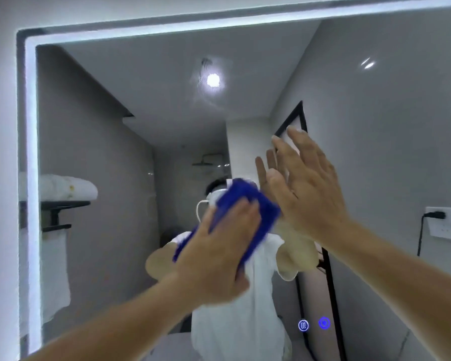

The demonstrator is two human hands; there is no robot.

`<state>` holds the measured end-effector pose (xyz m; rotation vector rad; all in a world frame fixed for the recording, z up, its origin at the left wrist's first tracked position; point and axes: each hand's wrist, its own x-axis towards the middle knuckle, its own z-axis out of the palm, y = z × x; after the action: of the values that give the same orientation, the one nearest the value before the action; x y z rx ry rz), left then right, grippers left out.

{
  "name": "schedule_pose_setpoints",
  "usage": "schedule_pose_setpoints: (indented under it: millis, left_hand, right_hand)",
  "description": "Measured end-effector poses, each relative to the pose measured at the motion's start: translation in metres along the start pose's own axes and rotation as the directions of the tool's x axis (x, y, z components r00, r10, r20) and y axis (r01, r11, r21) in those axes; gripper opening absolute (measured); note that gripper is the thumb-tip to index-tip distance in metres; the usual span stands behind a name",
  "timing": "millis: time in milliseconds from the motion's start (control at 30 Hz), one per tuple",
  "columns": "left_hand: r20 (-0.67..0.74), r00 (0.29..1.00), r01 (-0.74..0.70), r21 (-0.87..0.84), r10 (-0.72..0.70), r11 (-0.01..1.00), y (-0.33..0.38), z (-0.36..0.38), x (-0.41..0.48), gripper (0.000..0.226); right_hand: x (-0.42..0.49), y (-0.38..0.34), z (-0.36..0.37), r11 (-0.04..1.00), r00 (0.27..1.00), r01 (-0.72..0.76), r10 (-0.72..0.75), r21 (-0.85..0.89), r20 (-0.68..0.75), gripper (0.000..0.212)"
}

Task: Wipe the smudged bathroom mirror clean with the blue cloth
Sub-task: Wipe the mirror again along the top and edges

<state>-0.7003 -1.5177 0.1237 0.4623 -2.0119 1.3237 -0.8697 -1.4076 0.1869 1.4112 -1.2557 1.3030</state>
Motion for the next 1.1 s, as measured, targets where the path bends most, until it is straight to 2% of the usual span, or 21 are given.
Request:
schedule_pose_setpoints:
  millis: [33, 100, 167, 200, 233, 267, 300, 367, 400, 467, 533, 633, 700, 800, 833, 900, 933, 967, 1000, 1033, 1100]
  left_hand:
    - [0.033, 0.987, -0.157, 0.012, 0.157, 0.988, 0.003, 0.003, -0.012, 0.097]
    - [0.094, 0.900, -0.432, 0.044, 0.427, 0.901, -0.025, 0.000, -0.005, 0.093]
    - [0.147, 0.842, -0.536, 0.107, 0.520, 0.837, -0.072, -0.014, 0.022, 0.089]
    - [0.143, 0.872, -0.486, 0.153, 0.468, 0.860, -0.094, -0.024, 0.038, 0.088]
    - [0.110, 0.930, -0.365, 0.180, 0.350, 0.913, -0.109, -0.032, 0.052, 0.089]
    - [0.050, 0.983, -0.181, 0.166, 0.175, 0.969, -0.114, -0.038, 0.060, 0.090]
    - [-0.001, 1.000, 0.024, 0.113, -0.024, 0.993, -0.108, -0.041, 0.063, 0.093]
    - [-0.053, 0.950, 0.307, 0.007, -0.306, 0.952, -0.075, -0.034, 0.057, 0.095]
    - [-0.072, 0.924, 0.375, -0.024, -0.376, 0.927, -0.056, -0.026, 0.050, 0.095]
    - [-0.086, 0.919, 0.383, -0.038, -0.385, 0.923, -0.019, -0.010, 0.026, 0.091]
    - [-0.038, 0.951, 0.305, -0.047, -0.307, 0.951, 0.014, 0.006, -0.013, 0.092]
    - [0.112, 0.993, -0.022, -0.056, 0.028, 0.998, 0.059, 0.019, -0.082, 0.090]
    - [0.192, 0.949, -0.240, -0.076, 0.250, 0.968, 0.054, 0.021, -0.103, 0.091]
    - [0.197, 0.901, -0.388, -0.039, 0.387, 0.921, 0.009, 0.015, -0.079, 0.092]
    - [0.174, 0.920, -0.355, -0.014, 0.351, 0.935, 0.000, 0.013, -0.071, 0.091]
    - [0.077, 0.993, -0.095, 0.000, 0.094, 0.995, 0.008, 0.014, -0.066, 0.090]
    - [0.018, 0.995, 0.103, -0.023, -0.103, 0.994, 0.025, 0.017, -0.071, 0.091]
    - [-0.012, 0.960, 0.279, -0.061, -0.280, 0.958, 0.049, 0.022, -0.079, 0.092]
    - [-0.015, 0.926, 0.374, -0.094, -0.377, 0.923, 0.074, 0.028, -0.092, 0.092]
    - [0.003, 0.927, 0.371, -0.123, -0.374, 0.920, 0.098, 0.034, -0.109, 0.092]
    - [0.060, 0.980, 0.198, -0.144, -0.191, 0.970, 0.133, 0.043, -0.148, 0.093]
  right_hand:
    - [-0.003, 0.002, -0.002, 1.000, 1.000, 0.005, -0.005, -0.011, -0.006, 0.059]
    - [-0.009, 0.009, -0.005, 1.000, 1.000, 0.002, -0.002, -0.023, 0.002, 0.061]
    - [-0.012, 0.017, -0.007, 0.999, 0.999, 0.005, -0.003, -0.049, 0.036, 0.062]
    - [-0.012, 0.022, -0.009, 0.998, 0.999, 0.001, 0.001, -0.062, 0.038, 0.061]
    - [-0.009, 0.026, -0.011, 0.998, 0.999, -0.012, 0.014, -0.062, 0.030, 0.060]
    - [-0.007, 0.028, -0.013, 0.998, 0.999, -0.029, 0.030, -0.049, 0.025, 0.059]
    - [-0.007, 0.030, -0.012, 0.998, 0.998, -0.048, 0.049, -0.031, 0.027, 0.058]
    - [-0.011, 0.030, -0.009, 0.996, 0.996, -0.084, 0.084, 0.009, 0.030, 0.058]
    - [-0.015, 0.029, -0.006, 0.996, 0.995, -0.092, 0.091, 0.021, 0.034, 0.058]
    - [-0.027, 0.024, 0.002, 0.997, 0.996, -0.080, 0.078, 0.019, 0.053, 0.060]
    - [-0.038, 0.017, 0.006, 0.998, 0.996, -0.064, 0.062, 0.024, 0.061, 0.060]
    - [-0.061, 0.009, 0.007, 0.997, 0.995, -0.064, 0.060, 0.050, 0.084, 0.058]
    - [-0.079, 0.008, 0.004, 1.000, 0.995, -0.016, 0.015, 0.008, 0.102, 0.058]
    - [-0.088, 0.012, -0.003, 1.000, 0.995, -0.022, 0.022, 0.001, 0.096, 0.058]
    - [-0.088, 0.012, -0.005, 0.999, 0.994, -0.046, 0.045, 0.007, 0.099, 0.060]
    - [-0.091, 0.011, -0.008, 0.995, 0.990, -0.094, 0.091, 0.021, 0.107, 0.063]
    - [-0.093, 0.011, -0.009, 0.993, 0.987, -0.116, 0.111, 0.033, 0.116, 0.065]
    - [-0.097, 0.010, -0.010, 0.989, 0.983, -0.138, 0.131, 0.046, 0.129, 0.067]
    - [-0.101, 0.009, -0.011, 0.986, 0.979, -0.157, 0.148, 0.054, 0.142, 0.068]
    - [-0.107, 0.009, -0.013, 0.984, 0.976, -0.169, 0.159, 0.060, 0.152, 0.068]
    - [-0.118, 0.009, -0.014, 0.982, 0.972, -0.179, 0.166, 0.067, 0.164, 0.068]
